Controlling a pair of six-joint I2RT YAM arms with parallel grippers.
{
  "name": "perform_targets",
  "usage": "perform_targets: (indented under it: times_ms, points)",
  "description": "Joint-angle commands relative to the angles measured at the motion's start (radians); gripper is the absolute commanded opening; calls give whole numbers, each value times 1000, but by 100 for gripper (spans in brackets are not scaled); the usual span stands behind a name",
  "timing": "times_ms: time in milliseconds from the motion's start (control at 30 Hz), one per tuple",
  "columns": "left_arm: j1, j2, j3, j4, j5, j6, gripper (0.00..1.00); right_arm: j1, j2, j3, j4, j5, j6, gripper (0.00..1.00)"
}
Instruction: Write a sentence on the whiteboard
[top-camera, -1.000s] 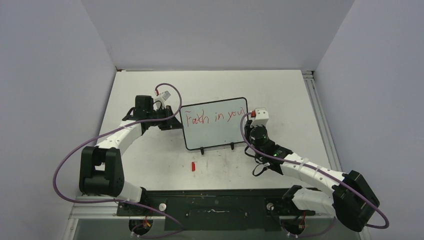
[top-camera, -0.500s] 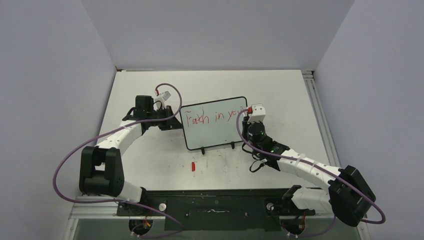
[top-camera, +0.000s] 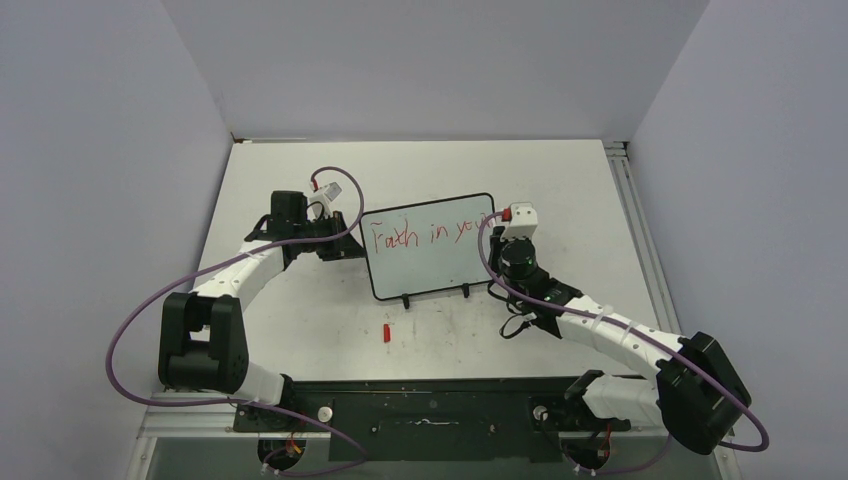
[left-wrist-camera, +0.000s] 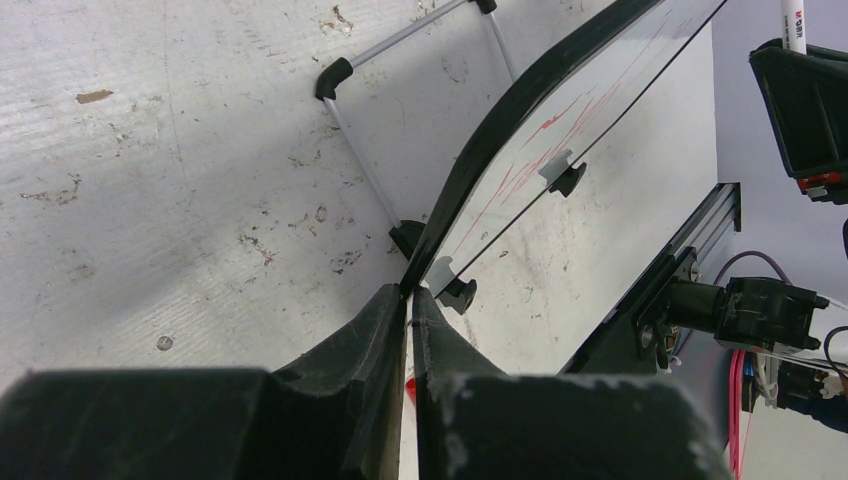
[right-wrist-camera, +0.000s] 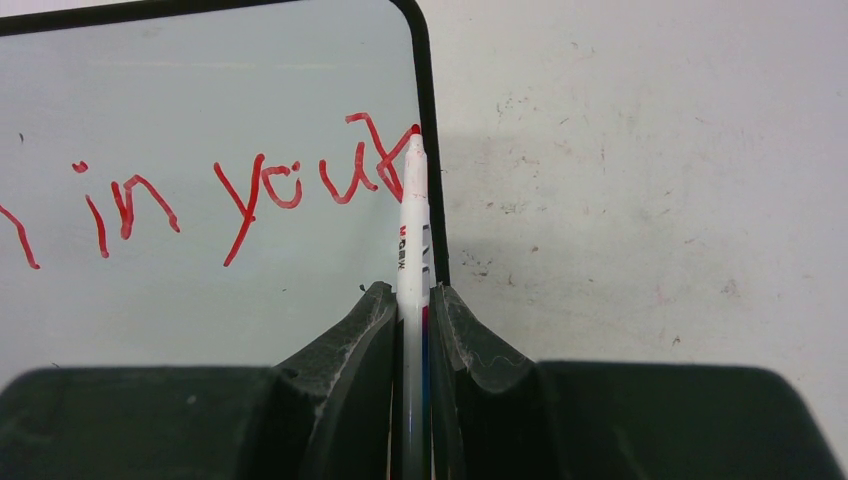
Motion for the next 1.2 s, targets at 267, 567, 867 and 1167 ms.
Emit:
perform_targets:
  times_ms: [267,567,867,1167]
  points:
    - [-3,-31,36,14,3,4,5,-13,-5,30,29,-24,-5,5]
    - [-1,-31,35,10,-9,2,5,-14,-34,28,12,-58,-9,5]
    - [-2,-28,32,8,-15,-3,5,-12,-96,25,-19,-103,-26,5]
    - [-3,-36,28,9,-16,-6,5,-12,-176,28,-87,-143,-16,5]
